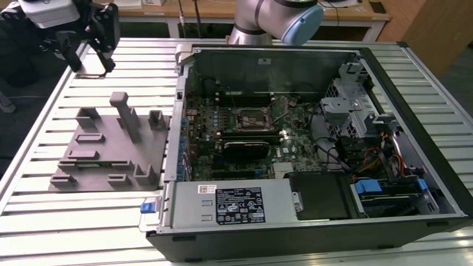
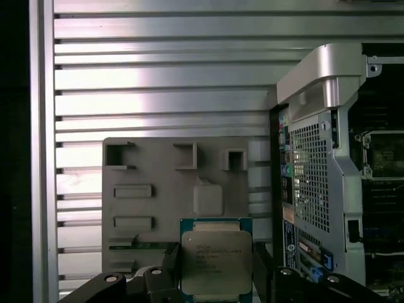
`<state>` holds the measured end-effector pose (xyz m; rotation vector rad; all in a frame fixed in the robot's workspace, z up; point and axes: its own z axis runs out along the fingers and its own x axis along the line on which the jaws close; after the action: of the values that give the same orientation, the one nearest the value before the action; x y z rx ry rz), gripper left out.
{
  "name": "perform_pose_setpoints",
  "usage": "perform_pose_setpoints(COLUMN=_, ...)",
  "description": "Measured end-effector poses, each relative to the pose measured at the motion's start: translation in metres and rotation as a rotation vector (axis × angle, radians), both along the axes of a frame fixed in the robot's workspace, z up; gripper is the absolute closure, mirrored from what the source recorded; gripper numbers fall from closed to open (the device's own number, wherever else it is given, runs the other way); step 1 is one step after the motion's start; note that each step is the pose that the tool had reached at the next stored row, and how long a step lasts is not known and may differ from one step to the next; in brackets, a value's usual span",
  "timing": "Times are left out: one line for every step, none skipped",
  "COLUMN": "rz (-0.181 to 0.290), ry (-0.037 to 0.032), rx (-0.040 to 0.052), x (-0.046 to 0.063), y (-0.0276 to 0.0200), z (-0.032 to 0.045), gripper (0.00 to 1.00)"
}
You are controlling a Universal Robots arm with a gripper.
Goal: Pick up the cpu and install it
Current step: 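Pick up the cpu and move it towards the insertion slot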
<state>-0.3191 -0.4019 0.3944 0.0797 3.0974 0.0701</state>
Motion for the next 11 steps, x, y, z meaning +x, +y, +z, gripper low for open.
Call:
perform_pose_setpoints(rz=0.000, ry=0.0000, rx=0.0000, x=0.004, y=0.0000, z=0.0000, gripper=0.46)
perform_pose_setpoints(rz=0.000, ry=0.0001, rx=0.0000, x=0.007, y=0.0000, z=0.0000, gripper=0.46)
perform_pose_setpoints(rz=0.000, ry=0.0000, rx=0.0000, x=0.011, y=0.0000, z=0.0000, gripper=0.46)
perform_pose_setpoints(rz=0.000, ry=0.0001, rx=-0.0001, x=0.014, y=0.0000, z=0.0001, gripper=0.46)
perform_pose_setpoints(rz=0.000, ry=0.0001, rx=-0.0001, x=0.018, y=0.0001, z=0.0000, gripper=0.46)
perform_pose_setpoints(rz=0.000, ry=-0.0001, rx=0.0001, x=0.021, y=0.0001, z=0.0000, gripper=0.46)
perform_pose_setpoints(rz=0.000, ry=0.0000, rx=0.0000, x=0.024, y=0.0001, z=0.0000, gripper=0.46)
perform_pose_setpoints(rz=0.000, ry=0.0001, rx=-0.0001, x=0.026, y=0.0002, z=0.0000, gripper=0.46)
perform_pose_setpoints(rz=0.000, ry=0.0001, rx=0.0000, x=0.029, y=0.0002, z=0.0000, gripper=0.46)
perform_pose_setpoints(rz=0.000, ry=0.0001, rx=-0.0001, x=0.031, y=0.0002, z=0.0000, gripper=0.46)
perform_pose_setpoints(rz=0.000, ry=0.0001, rx=-0.0001, x=0.034, y=0.0003, z=0.0000, gripper=0.46)
